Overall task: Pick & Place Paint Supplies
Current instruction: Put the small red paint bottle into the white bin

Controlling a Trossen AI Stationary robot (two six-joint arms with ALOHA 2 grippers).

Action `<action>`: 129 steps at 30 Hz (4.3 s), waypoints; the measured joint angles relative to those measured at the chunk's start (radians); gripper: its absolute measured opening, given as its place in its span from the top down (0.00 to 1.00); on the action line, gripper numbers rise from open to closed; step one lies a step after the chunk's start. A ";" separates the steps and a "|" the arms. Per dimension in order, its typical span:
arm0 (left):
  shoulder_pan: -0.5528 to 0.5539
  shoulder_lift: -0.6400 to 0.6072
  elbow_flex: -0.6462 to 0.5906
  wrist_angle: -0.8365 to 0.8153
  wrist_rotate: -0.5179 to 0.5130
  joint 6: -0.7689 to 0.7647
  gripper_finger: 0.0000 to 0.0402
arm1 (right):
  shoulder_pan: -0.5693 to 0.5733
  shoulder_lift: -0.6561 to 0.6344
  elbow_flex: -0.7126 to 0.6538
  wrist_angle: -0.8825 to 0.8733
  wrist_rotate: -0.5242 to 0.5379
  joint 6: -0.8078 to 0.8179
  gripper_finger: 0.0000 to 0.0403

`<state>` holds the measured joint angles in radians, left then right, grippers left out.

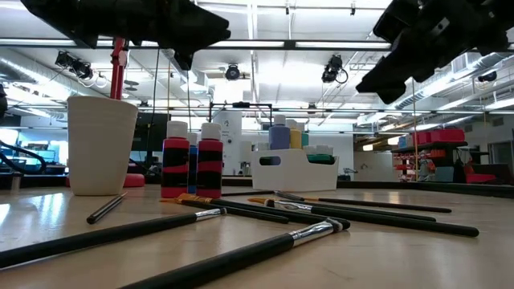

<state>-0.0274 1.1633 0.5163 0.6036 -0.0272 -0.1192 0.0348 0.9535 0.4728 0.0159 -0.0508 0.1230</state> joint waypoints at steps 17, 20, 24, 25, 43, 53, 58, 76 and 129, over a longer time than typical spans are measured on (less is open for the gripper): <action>-0.104 0.000 0.000 -0.035 -0.001 0.002 0.74 | 0.007 0.000 0.000 0.004 0.009 0.000 0.72; -0.127 0.000 0.000 -0.061 -0.001 -0.006 0.74 | 0.007 0.000 0.000 0.004 0.009 -0.001 0.72; -0.159 0.000 0.000 -0.076 -0.004 -0.023 0.74 | 0.007 0.000 0.000 0.004 0.009 -0.001 0.72; -0.166 0.000 0.000 -0.073 -0.005 -0.022 0.74 | 0.007 0.000 0.000 0.004 0.009 -0.001 0.72; -0.229 0.000 0.000 -0.071 -0.051 -0.049 0.64 | 0.007 0.000 0.000 0.006 0.009 -0.003 0.72; -0.232 0.000 0.071 -0.139 -0.054 -0.095 0.64 | 0.007 0.001 0.000 0.008 0.009 -0.030 0.72; -0.233 0.000 0.110 -0.244 -0.047 -0.025 0.63 | 0.007 0.001 0.000 0.008 0.009 -0.030 0.72; -0.084 0.336 0.498 -0.939 -0.115 -0.053 0.57 | 0.007 0.003 -0.001 0.053 0.009 -0.031 0.72; -0.074 0.448 0.651 -1.126 -0.219 0.027 0.67 | 0.006 0.008 -0.001 0.051 0.009 -0.032 0.72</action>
<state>-0.1017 1.6115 1.1674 -0.5224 -0.2464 -0.0919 0.0411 0.9619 0.4721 0.0669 -0.0418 0.0910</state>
